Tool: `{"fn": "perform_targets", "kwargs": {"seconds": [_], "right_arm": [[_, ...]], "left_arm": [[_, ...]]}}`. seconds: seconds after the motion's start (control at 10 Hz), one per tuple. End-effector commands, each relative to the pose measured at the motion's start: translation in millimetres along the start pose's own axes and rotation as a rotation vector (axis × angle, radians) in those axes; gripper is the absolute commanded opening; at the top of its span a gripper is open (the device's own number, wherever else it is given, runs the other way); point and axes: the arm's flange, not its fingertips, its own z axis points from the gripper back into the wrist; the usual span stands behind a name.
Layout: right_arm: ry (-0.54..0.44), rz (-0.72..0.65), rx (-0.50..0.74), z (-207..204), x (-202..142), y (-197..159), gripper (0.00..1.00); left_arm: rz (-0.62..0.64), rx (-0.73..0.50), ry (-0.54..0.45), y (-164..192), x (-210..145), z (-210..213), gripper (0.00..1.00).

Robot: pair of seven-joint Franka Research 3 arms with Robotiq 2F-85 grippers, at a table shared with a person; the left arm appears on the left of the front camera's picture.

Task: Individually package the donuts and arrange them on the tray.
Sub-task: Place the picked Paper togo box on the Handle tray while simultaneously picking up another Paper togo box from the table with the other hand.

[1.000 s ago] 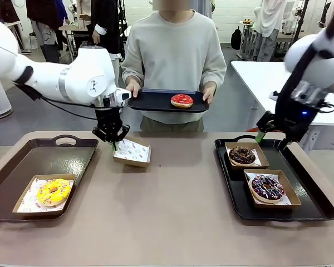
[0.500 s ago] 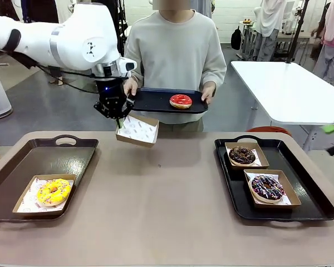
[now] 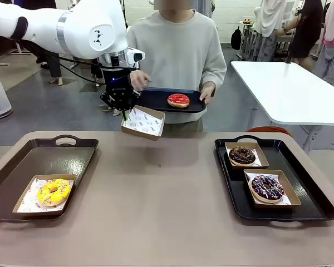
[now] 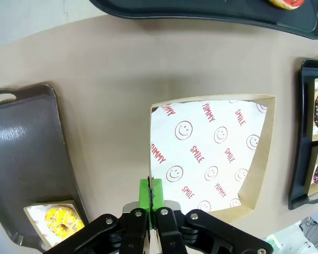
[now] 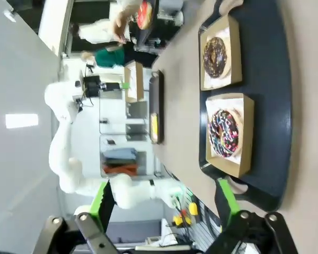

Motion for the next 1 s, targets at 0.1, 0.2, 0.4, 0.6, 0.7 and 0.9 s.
{"fn": "perform_targets", "kwargs": {"seconds": [0.1,0.2,0.4,0.6,0.7,0.9], "right_arm": [[-0.063,-0.010,0.077,14.0,3.2,-18.0,1.00],[-0.041,0.017,0.055,9.8,3.4,-19.4,1.00],[-0.060,-0.036,0.053,12.1,-2.1,-18.3,1.00],[-0.060,-0.036,0.053,12.1,-2.1,-18.3,1.00],[-0.060,-0.036,0.053,12.1,-2.1,-18.3,1.00],[-0.060,-0.036,0.053,12.1,-2.1,-18.3,1.00]], "left_arm": [[0.012,0.041,-0.005,-13.8,12.1,-0.5,0.00],[-0.006,0.005,-0.002,-4.2,2.6,-1.4,0.00],[-0.006,0.005,-0.002,-4.2,2.6,-1.4,0.00],[-0.006,0.005,-0.002,-4.2,2.6,-1.4,0.00],[-0.006,0.005,-0.002,-4.2,2.6,-1.4,0.00],[-0.006,0.005,-0.002,-4.2,2.6,-1.4,0.00]]}}
